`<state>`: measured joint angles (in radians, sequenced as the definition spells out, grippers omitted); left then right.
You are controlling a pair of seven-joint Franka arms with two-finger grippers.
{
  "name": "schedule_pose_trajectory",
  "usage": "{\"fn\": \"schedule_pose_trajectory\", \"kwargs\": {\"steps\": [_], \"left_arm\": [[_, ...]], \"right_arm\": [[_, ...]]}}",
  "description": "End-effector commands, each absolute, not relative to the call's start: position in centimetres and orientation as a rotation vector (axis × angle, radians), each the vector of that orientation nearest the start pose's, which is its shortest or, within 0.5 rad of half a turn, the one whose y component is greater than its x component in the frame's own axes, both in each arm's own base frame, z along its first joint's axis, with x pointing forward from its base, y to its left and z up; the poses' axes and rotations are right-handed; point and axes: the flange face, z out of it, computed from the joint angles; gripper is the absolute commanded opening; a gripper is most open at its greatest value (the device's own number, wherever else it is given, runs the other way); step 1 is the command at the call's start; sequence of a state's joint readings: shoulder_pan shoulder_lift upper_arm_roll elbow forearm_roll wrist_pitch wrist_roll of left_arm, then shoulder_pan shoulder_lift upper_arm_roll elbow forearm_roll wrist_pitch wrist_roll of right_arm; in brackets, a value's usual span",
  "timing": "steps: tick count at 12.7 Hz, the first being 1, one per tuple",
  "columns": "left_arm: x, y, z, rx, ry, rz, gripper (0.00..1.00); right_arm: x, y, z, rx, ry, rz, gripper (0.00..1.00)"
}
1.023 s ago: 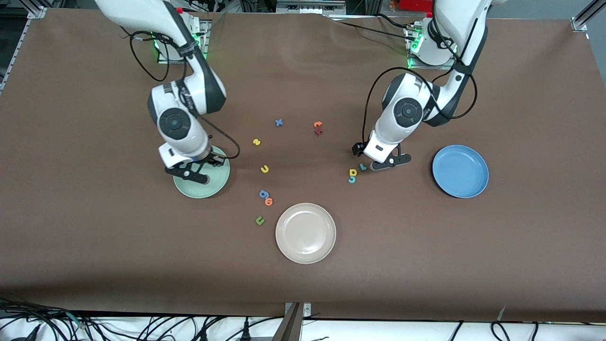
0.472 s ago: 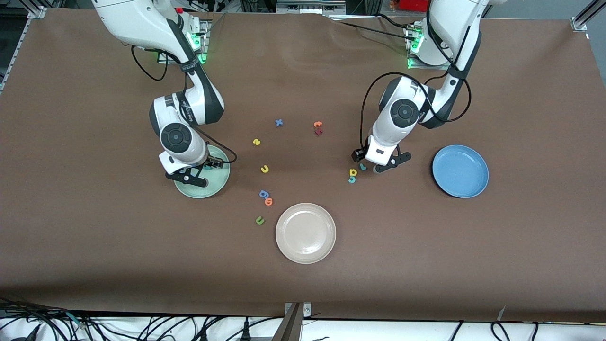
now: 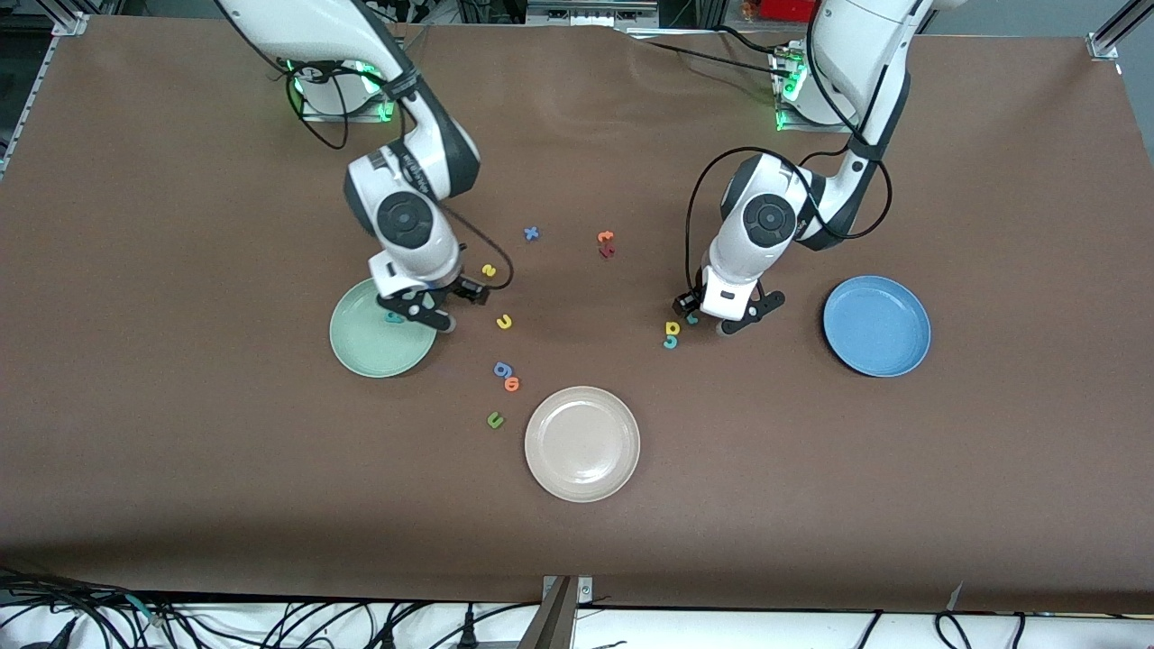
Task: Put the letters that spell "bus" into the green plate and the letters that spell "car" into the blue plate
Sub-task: 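Grasp the yellow 2 with the right gripper while the left grasps teal 1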
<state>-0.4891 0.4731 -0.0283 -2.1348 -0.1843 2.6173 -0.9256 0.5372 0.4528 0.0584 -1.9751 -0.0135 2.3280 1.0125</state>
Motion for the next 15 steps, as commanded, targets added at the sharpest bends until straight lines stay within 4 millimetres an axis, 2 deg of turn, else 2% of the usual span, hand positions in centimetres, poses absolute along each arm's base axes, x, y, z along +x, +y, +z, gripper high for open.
{"fn": "schedule_pose_trajectory", "kwargs": {"steps": [1,3,8,12,15], "left_arm": [[50.4,-28.3,17.5,-3.097,-0.940,0.090,0.69],[50.7,-28.7,17.8,-3.110,-0.920,0.075,0.69],[50.8,-28.9,17.0,-3.101,-0.829,0.045,0.69],[50.7,-28.8,16.2,-3.090,-0.795,0.043,0.67],[50.5,-28.9,15.9,-3.088,-0.784,0.047,0.59]], "right_arm": [[49.4,34.2,22.7,-3.094,0.776,0.118,0.65],[48.5,34.4,21.5,-3.087,0.826,0.133,0.65],[45.6,35.4,19.1,-3.038,0.902,0.122,0.64],[44.7,35.5,17.9,-3.037,0.898,0.126,0.61],[44.1,35.3,17.3,-3.046,0.893,0.135,0.54]]}}
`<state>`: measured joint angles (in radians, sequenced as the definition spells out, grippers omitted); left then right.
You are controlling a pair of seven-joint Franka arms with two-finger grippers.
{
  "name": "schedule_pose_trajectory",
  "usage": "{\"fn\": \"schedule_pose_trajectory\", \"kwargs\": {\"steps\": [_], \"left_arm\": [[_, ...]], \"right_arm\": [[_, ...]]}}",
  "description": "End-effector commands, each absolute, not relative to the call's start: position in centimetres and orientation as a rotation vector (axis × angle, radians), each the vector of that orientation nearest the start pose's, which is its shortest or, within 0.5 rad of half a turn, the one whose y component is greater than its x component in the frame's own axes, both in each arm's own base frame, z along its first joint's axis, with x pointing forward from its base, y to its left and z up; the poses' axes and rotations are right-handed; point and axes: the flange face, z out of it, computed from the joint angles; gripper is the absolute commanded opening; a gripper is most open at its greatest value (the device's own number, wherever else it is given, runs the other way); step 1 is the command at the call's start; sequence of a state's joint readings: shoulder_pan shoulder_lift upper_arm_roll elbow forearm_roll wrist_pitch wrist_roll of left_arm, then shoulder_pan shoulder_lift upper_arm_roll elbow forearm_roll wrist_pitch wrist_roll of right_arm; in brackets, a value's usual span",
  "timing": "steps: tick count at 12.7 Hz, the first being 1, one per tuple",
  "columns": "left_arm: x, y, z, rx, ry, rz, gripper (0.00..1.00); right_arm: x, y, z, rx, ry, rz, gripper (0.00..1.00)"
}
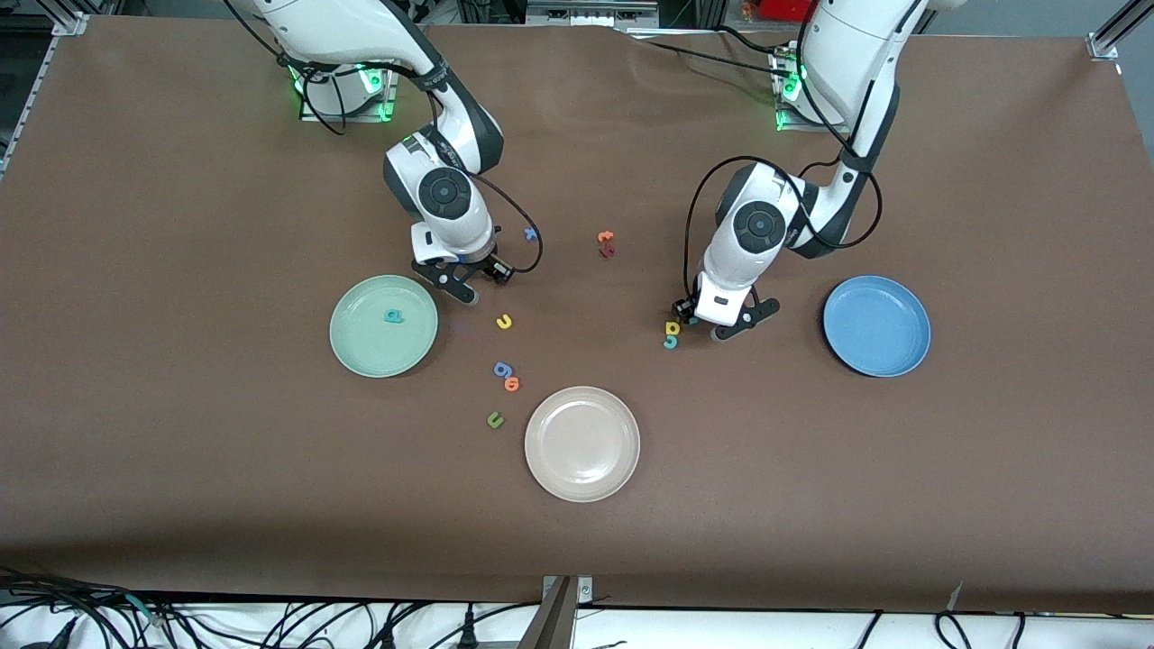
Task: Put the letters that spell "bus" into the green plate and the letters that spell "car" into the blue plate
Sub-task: 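Place the 2 on the green plate while the left gripper carries 1 over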
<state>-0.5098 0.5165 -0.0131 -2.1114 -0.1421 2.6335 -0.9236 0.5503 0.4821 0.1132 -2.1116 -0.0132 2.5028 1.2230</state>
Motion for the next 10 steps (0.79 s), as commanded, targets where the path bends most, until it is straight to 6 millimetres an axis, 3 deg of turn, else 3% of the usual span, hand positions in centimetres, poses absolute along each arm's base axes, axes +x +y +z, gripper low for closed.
{"fn": "schedule_pose_trajectory", "kwargs": {"steps": [1,3,5,8,9,10], "left_arm": [[50.52,-28.89,15.83,-3.085,-0.782,0.045,0.55],[50.85,-28.97,15.72,-3.084,-0.778,0.034,0.42],[50.84,-28.96,15.51,-3.082,-0.778,0.038,0.31],[50.82,-28.96,15.49,-3.081,-0.775,0.039,0.17],[50.82,-28.96,15.49,-3.083,-0.771,0.039,0.07],[50.89,-28.90,15.58,-3.085,-0.763,0.036,0.02]], "right_arm": [[44.15,35.28,17.26,-3.041,0.892,0.130,0.54],[44.00,35.40,17.03,-3.042,0.890,0.132,0.53],[43.85,35.51,16.85,-3.046,0.884,0.136,0.46],[43.81,35.48,16.68,-3.049,0.882,0.139,0.20],[43.90,35.55,16.85,-3.048,0.879,0.137,0.12],[44.10,35.57,17.20,-3.052,0.865,0.135,0.09]]}}
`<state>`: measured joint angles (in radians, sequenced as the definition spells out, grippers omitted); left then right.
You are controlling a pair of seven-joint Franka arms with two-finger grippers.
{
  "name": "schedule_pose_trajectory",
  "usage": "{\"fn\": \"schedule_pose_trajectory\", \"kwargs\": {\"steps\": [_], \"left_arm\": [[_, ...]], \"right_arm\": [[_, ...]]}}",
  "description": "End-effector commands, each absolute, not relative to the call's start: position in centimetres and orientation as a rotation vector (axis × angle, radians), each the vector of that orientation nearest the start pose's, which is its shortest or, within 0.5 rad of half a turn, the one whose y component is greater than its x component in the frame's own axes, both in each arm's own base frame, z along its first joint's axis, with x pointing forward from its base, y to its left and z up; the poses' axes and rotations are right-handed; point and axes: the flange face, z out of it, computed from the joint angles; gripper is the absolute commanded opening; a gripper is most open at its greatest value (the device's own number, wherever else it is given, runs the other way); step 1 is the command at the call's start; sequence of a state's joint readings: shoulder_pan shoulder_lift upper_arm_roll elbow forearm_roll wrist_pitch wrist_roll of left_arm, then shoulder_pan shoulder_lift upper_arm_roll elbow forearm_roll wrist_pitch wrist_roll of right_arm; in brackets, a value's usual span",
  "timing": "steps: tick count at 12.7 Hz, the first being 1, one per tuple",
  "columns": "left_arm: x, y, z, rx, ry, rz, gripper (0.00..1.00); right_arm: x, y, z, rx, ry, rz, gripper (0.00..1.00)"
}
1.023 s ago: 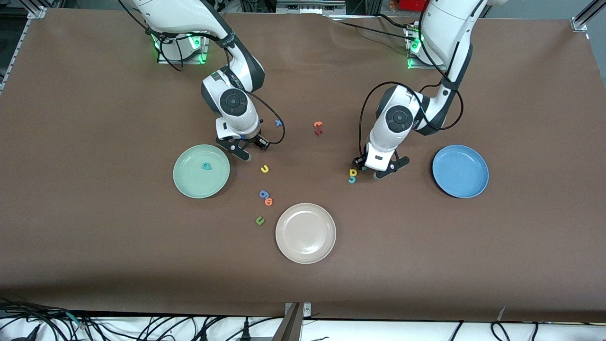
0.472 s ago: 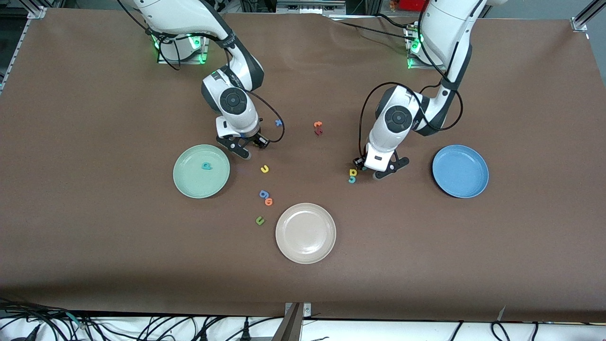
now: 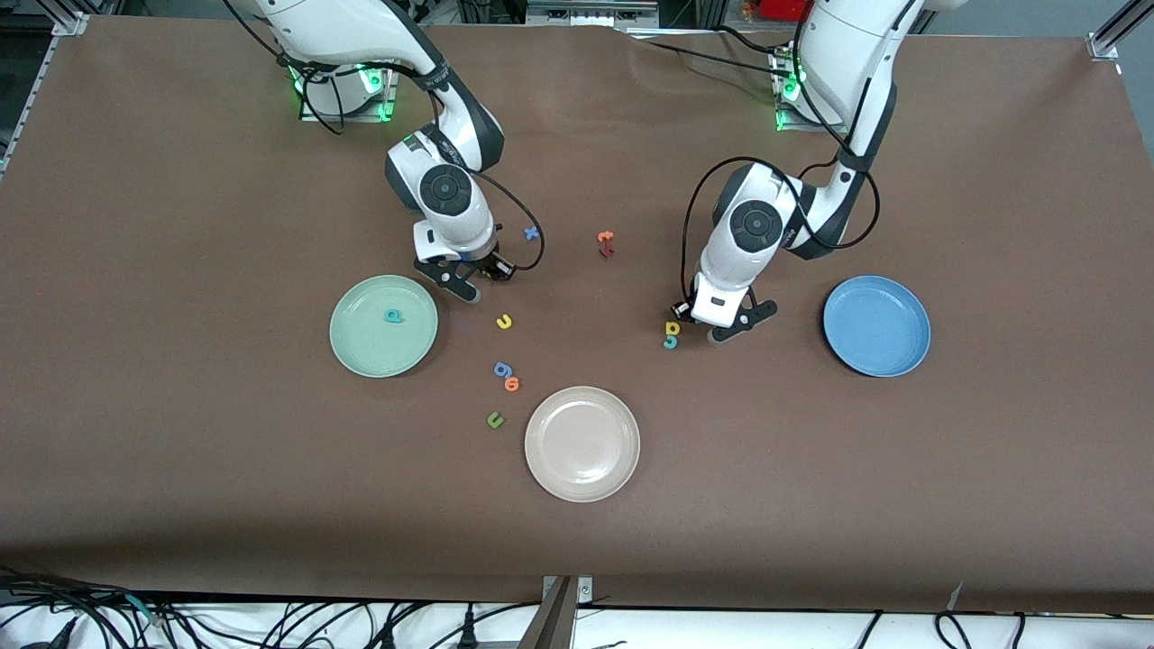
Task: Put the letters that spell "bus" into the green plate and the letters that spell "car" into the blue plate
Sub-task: 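Place the 2 on the green plate while the left gripper carries 1 over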
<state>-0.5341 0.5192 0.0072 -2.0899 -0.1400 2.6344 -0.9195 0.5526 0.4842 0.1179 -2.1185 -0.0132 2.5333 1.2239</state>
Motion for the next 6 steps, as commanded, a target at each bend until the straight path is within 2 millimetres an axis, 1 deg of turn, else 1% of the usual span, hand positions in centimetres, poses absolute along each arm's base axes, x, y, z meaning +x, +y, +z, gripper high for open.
{"fn": "schedule_pose_trajectory", "kwargs": {"steps": [1,2,3,4,5,6], "left_arm": [[51.1,-28.6,15.7,-3.082,-0.766,0.029,0.00],[51.1,-28.7,15.8,-3.082,-0.732,0.016,0.00],[51.2,-28.6,15.9,-3.080,-0.705,0.004,0.00],[51.3,-28.4,16.0,-3.077,-0.706,0.000,0.00],[51.5,-28.3,16.8,-3.088,-0.669,-0.009,0.00],[52.1,-27.5,18.2,-3.100,-0.602,-0.028,0.00]], "right_arm": [[44.4,35.8,18.0,-3.046,0.848,0.119,0.09],[44.9,35.7,19.4,-3.060,0.844,0.121,0.09],[45.5,35.6,20.4,-3.101,0.796,0.147,0.09],[46.5,34.5,21.9,-3.145,0.730,0.173,0.09],[47.9,32.6,23.0,-3.177,0.682,0.182,0.09],[49.2,30.5,24.2,-3.196,0.611,0.177,0.09]]}}
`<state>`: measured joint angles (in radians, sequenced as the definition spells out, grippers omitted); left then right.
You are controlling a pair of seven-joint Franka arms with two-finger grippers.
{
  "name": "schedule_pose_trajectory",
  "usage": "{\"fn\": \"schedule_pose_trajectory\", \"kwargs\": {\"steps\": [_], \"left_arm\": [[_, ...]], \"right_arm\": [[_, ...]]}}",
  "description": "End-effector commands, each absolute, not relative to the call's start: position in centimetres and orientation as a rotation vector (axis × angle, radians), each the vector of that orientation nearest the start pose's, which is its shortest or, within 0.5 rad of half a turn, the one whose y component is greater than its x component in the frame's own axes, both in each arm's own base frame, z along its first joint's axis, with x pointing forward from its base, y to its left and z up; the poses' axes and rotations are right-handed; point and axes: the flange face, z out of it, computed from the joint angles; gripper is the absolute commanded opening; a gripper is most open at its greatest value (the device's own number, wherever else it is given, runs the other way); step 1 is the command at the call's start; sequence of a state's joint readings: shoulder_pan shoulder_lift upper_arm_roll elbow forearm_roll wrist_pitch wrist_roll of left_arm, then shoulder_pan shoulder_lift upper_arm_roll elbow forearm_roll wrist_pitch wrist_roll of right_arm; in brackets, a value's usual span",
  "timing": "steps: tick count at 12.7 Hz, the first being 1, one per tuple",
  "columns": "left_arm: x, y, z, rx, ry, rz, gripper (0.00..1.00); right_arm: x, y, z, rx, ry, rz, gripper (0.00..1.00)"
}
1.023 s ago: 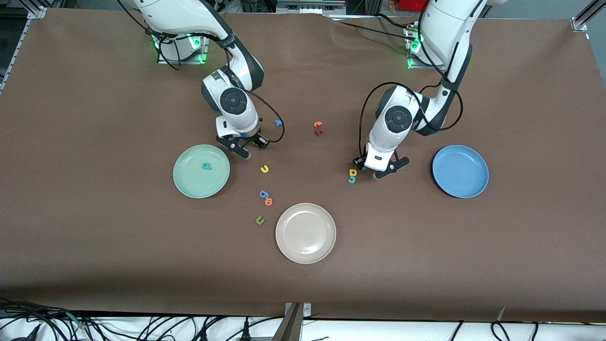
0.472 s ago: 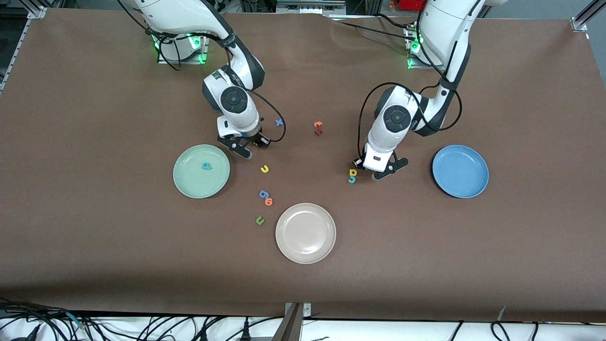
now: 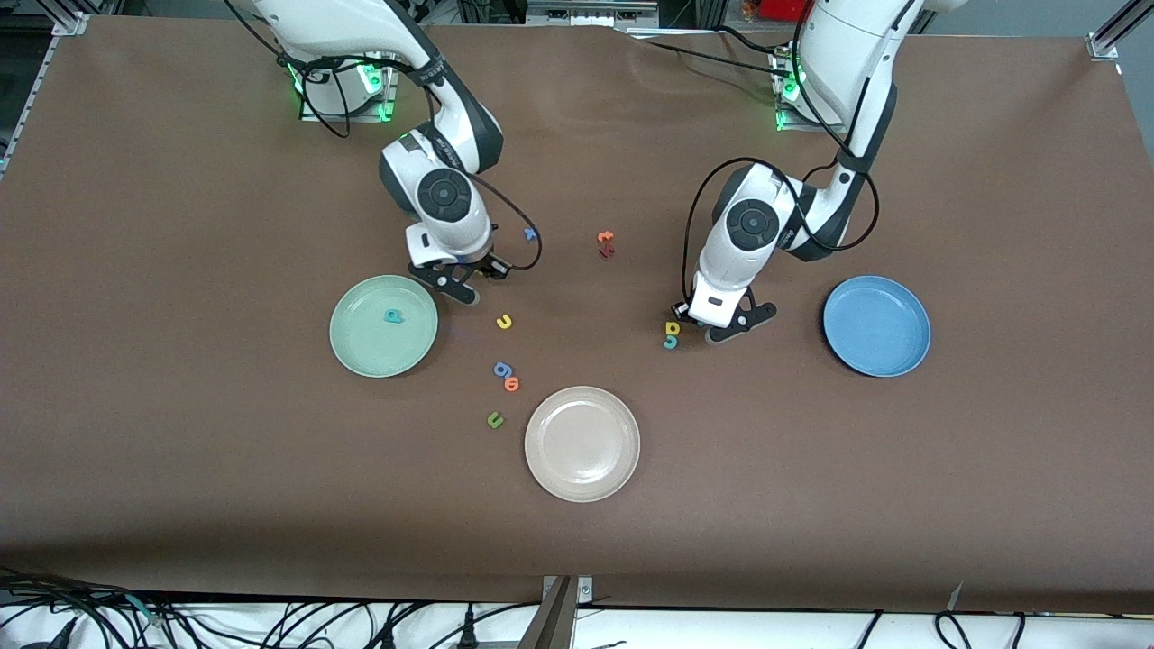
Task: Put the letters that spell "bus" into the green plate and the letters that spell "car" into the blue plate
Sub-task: 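Place the 2 on the green plate while the left gripper carries 1 over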
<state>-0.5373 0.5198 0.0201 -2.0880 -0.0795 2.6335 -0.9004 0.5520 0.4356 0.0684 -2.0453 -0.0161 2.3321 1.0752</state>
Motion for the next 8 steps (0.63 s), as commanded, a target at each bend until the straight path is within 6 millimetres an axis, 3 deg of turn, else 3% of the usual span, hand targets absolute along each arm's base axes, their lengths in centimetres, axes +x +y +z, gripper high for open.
{"fn": "schedule_pose_trajectory", "kwargs": {"steps": [1,4,7,8], "left_arm": [[52.5,-26.4,19.3,-3.088,-0.547,0.001,0.00],[53.9,-22.1,23.0,-3.085,-0.394,0.043,0.00],[55.3,-17.3,24.7,-3.108,-0.264,0.037,0.00],[55.6,-15.5,25.2,-3.115,-0.200,0.031,0.00]], "right_arm": [[50.2,28.6,24.7,-3.215,0.539,0.190,0.09],[52.8,23.1,24.8,-3.256,0.370,0.199,0.10],[54.1,18.6,22.4,-3.269,0.363,0.254,0.13],[54.5,17.3,22.3,-3.264,0.350,0.267,0.42]]}}
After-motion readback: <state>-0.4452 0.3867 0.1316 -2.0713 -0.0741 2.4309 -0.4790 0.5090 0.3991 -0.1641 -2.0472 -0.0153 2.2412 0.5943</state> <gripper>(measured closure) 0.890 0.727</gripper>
